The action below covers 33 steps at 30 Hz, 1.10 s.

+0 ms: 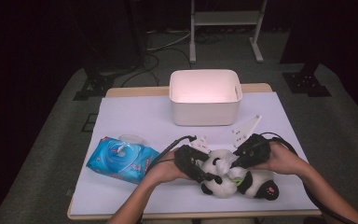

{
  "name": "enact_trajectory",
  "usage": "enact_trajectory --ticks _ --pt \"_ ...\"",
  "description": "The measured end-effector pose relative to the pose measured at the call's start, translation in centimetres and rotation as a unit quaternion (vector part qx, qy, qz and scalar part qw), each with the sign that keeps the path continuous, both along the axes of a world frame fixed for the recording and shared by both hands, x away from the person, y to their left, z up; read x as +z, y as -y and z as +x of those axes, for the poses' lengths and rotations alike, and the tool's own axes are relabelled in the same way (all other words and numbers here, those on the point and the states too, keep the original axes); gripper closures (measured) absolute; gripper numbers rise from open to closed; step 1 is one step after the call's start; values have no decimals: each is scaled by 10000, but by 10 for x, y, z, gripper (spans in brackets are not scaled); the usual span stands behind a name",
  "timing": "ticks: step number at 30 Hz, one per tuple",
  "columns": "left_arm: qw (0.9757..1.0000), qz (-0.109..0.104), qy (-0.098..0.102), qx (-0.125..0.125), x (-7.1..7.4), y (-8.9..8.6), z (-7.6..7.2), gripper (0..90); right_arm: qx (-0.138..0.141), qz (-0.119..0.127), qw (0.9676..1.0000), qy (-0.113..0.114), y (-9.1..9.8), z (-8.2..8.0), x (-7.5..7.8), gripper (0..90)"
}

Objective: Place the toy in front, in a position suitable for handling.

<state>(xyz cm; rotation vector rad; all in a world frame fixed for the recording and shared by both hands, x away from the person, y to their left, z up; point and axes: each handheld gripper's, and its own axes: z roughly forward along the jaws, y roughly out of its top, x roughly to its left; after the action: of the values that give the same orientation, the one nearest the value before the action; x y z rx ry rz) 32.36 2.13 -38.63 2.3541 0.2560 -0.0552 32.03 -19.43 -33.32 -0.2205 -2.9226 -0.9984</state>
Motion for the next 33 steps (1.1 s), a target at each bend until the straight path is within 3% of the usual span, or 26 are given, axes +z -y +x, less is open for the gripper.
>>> enact_trajectory --ticks 7,12,17,20,26,33 --pt "10000 23 34 -46 0 0 -1 298 -224 -10 9997 26 8 15 4 826" --pt "10000 -7 22 -42 0 -1 -1 297 -328 -71 9994 -80 11 22 -2 826" --pt "10000 -52 -25 8 3 -4 1 278 -324 -96 9994 -111 12 17 -5 826" --pt "9996 -118 -144 188 5 -6 3 201 -286 -100 9994 -169 12 13 -7 827" --pt "9995 -159 -236 152 8 -8 5 195 -227 -190 9995 -145 10 4 -8 827" --pt "9994 -141 -309 47 1 -5 2 221 -147 -349 9993 -65 7 -3 -5 827"
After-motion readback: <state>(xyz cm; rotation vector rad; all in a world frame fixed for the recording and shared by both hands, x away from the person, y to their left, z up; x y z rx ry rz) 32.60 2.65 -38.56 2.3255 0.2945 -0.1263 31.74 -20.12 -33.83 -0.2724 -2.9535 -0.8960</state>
